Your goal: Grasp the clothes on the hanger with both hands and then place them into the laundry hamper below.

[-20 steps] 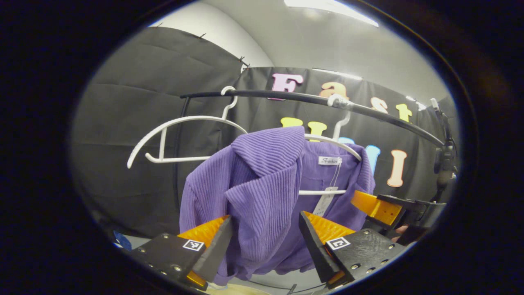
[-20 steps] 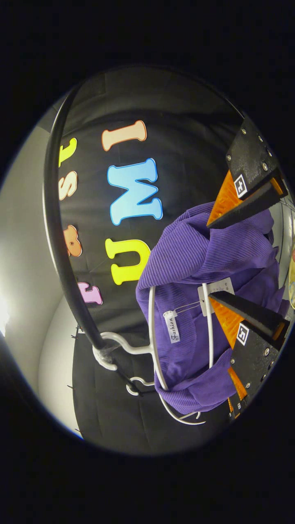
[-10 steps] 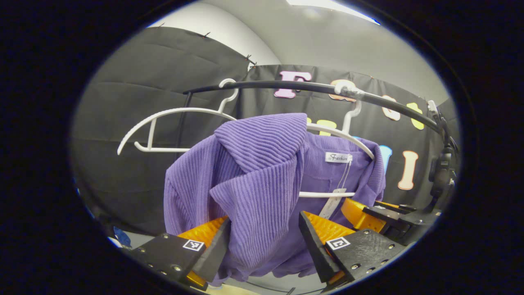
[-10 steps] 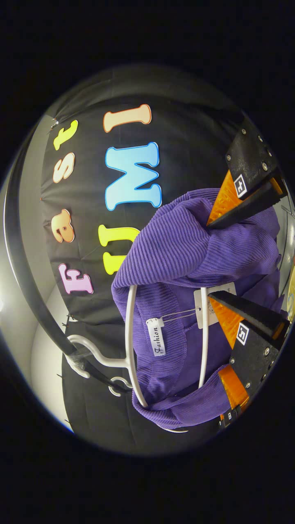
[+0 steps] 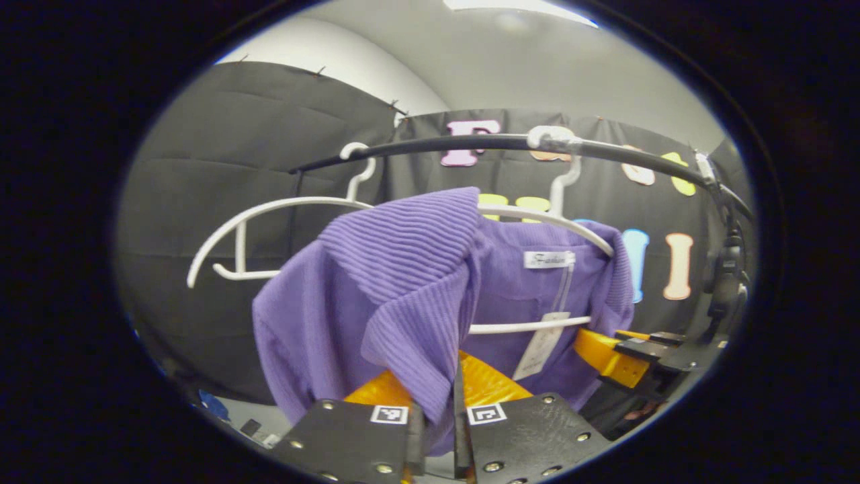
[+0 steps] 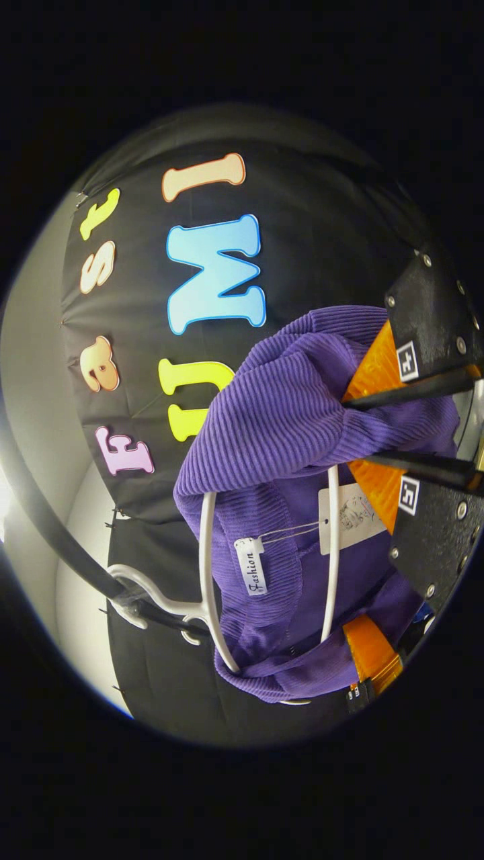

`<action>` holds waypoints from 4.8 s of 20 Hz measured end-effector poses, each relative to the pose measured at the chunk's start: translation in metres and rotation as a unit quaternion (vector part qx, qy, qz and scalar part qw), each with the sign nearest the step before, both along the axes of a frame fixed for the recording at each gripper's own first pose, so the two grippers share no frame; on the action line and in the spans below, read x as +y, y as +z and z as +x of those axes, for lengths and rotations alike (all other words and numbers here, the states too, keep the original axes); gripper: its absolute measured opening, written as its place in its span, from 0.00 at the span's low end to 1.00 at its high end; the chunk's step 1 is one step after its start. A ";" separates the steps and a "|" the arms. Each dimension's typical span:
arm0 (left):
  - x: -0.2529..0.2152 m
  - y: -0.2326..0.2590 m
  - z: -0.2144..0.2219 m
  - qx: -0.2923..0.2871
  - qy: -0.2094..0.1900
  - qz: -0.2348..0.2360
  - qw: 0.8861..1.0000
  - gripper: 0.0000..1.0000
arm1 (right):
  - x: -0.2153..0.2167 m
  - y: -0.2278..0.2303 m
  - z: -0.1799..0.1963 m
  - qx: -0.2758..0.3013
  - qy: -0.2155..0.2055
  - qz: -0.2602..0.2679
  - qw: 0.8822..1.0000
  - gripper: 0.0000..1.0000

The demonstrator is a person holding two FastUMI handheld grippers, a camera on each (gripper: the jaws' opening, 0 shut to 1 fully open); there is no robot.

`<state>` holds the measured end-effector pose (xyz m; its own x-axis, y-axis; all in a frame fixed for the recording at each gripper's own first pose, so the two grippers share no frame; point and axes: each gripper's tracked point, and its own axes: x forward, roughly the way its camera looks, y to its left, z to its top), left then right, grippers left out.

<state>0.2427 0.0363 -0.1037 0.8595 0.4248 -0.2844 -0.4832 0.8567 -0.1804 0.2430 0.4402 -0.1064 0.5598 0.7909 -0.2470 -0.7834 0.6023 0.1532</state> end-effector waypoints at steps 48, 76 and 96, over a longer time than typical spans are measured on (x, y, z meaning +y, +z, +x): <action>0.156 0.134 -0.108 -0.170 0.050 0.044 0.983 0.00 | -0.069 0.063 0.087 -0.228 -0.091 0.037 0.969 0.00; 0.239 0.124 -0.120 -0.144 -0.024 0.007 0.989 0.00 | -0.028 0.041 0.064 -0.258 -0.074 -0.010 0.963 0.00; 0.178 0.019 -0.116 -0.109 -0.029 -0.084 0.990 0.01 | -0.051 0.004 0.082 -0.252 -0.079 -0.042 0.964 0.00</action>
